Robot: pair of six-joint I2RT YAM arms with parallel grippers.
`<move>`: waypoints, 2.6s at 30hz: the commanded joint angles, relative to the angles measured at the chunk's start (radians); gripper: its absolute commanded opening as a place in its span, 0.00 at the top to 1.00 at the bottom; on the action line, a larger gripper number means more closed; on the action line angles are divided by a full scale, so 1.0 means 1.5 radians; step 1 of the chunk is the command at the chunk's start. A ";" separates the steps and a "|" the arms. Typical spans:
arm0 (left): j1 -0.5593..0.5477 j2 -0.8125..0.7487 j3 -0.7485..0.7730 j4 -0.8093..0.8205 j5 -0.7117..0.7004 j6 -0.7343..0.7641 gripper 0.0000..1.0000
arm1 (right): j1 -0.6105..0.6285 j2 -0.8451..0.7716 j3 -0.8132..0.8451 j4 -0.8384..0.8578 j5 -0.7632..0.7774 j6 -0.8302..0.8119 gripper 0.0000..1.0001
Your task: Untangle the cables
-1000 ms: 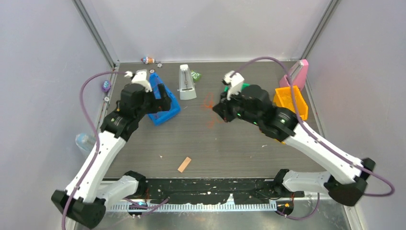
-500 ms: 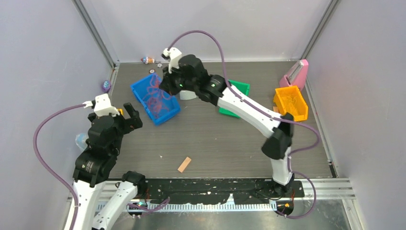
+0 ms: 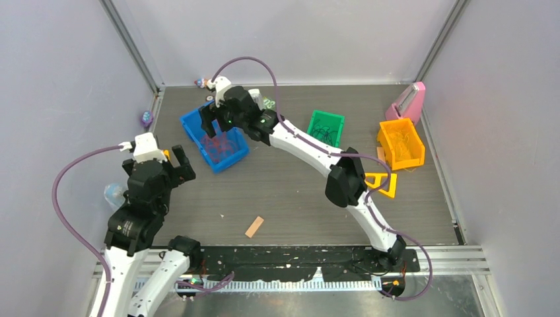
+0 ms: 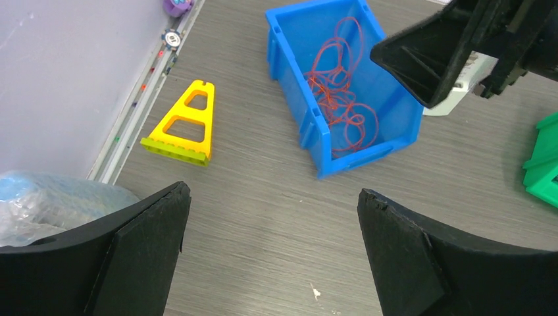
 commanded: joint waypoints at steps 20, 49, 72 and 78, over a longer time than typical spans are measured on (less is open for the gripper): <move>0.003 -0.041 -0.237 0.272 0.170 -0.116 0.01 | -0.324 -0.810 -0.872 0.154 0.020 -0.026 0.06; -0.010 0.043 -0.560 0.870 0.020 0.106 0.01 | -0.531 -0.661 -1.455 1.012 0.206 -0.146 0.03; 0.065 0.299 -0.584 1.149 0.084 0.259 0.01 | -0.551 -0.661 -1.445 0.988 0.211 -0.124 0.05; 0.110 0.390 -0.560 1.205 0.189 0.290 0.00 | -0.551 -0.662 -1.445 0.988 0.211 -0.123 0.05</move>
